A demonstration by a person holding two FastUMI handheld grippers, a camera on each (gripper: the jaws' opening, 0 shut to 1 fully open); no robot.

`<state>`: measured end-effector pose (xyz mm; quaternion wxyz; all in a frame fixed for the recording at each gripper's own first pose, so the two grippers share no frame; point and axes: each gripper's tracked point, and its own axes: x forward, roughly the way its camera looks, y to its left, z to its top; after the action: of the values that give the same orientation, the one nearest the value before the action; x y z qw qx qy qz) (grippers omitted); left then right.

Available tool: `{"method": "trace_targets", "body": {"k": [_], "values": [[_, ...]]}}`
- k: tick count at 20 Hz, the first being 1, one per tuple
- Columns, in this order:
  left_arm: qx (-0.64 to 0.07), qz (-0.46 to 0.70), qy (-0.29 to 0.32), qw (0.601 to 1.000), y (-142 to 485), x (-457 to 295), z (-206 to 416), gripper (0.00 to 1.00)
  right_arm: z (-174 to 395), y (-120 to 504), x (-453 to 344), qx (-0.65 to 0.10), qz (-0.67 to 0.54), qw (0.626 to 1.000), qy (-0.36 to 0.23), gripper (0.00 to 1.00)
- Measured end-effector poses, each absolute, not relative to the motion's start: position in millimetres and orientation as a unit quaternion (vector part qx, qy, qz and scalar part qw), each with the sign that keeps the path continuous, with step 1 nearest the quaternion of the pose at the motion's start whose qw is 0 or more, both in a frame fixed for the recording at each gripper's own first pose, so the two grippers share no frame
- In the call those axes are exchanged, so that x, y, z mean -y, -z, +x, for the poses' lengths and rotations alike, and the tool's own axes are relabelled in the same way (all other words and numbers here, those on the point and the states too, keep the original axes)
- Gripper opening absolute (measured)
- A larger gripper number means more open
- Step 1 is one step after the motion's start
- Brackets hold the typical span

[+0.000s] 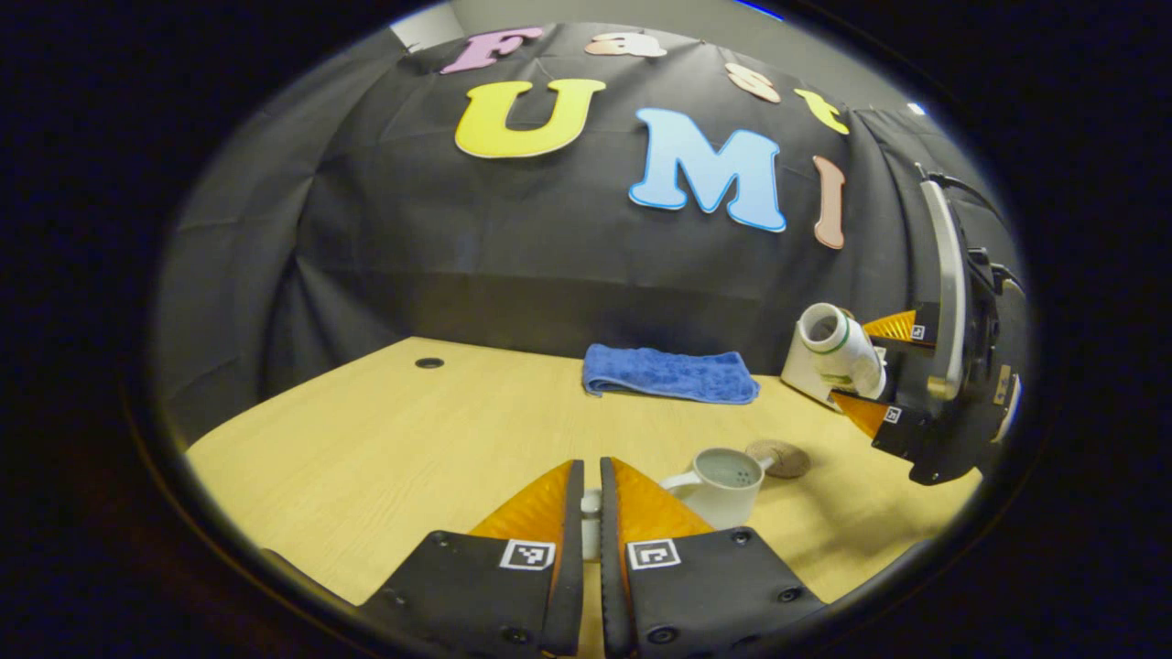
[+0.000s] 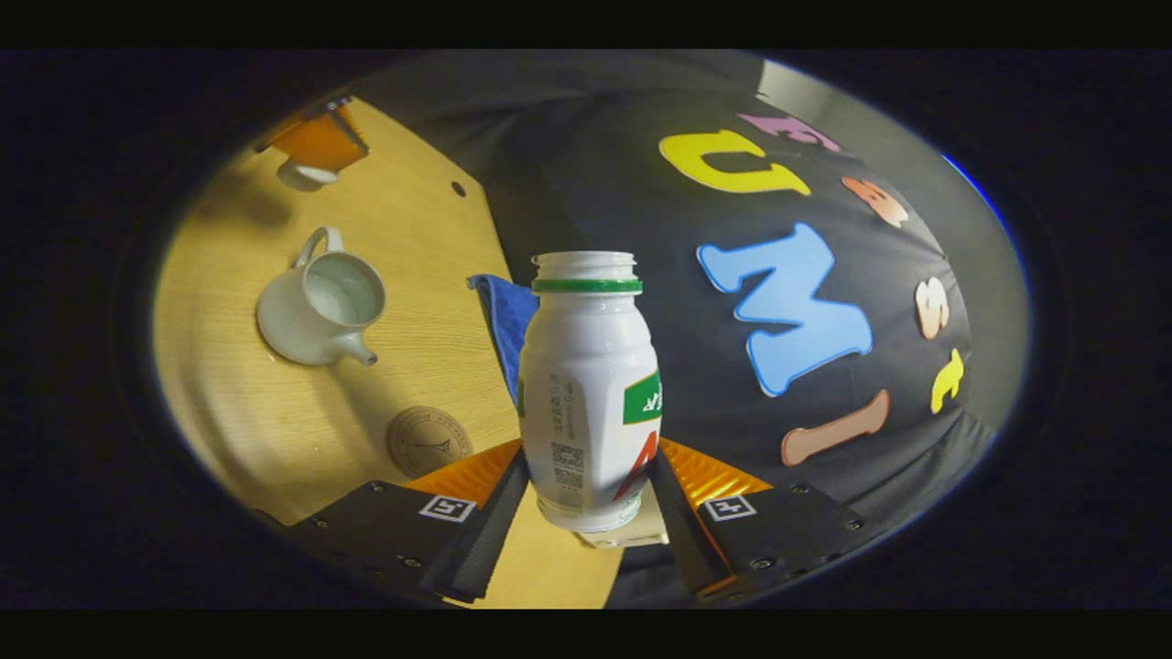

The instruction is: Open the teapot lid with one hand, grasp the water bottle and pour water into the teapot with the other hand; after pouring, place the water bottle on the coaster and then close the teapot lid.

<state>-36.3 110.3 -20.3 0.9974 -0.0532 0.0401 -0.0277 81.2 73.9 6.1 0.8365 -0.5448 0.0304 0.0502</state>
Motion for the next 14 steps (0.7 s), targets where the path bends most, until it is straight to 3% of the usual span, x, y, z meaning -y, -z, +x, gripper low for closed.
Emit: {"method": "trace_targets", "body": {"k": [6, 7, 8, 13, 14], "values": [[-0.017, -0.044, 0.067, 0.997, -7.2, -61.5, -9.8, 0.19, 71.4, 9.8, -29.0, -0.073, -0.427, 0.901, -0.036, 0.76], [-0.013, -0.043, 0.073, 0.996, -8.7, -53.5, -5.2, 0.15, 68.5, 13.3, -22.4, -0.082, -0.408, 0.908, -0.036, 0.75], [-0.011, -0.044, 0.079, 0.996, -10.3, -45.9, -1.1, 0.19, 65.7, 15.1, -17.0, -0.089, -0.394, 0.914, -0.038, 0.75], [-0.014, -0.052, 0.102, 0.993, -6.4, -15.9, 10.4, 0.15, 55.2, 13.3, 8.4, -0.092, -0.368, 0.925, -0.024, 0.76], [-0.017, -0.052, 0.102, 0.993, -3.9, -12.4, 11.6, 0.19, 52.9, 14.3, 12.0, -0.092, -0.366, 0.926, -0.021, 0.76]]}}
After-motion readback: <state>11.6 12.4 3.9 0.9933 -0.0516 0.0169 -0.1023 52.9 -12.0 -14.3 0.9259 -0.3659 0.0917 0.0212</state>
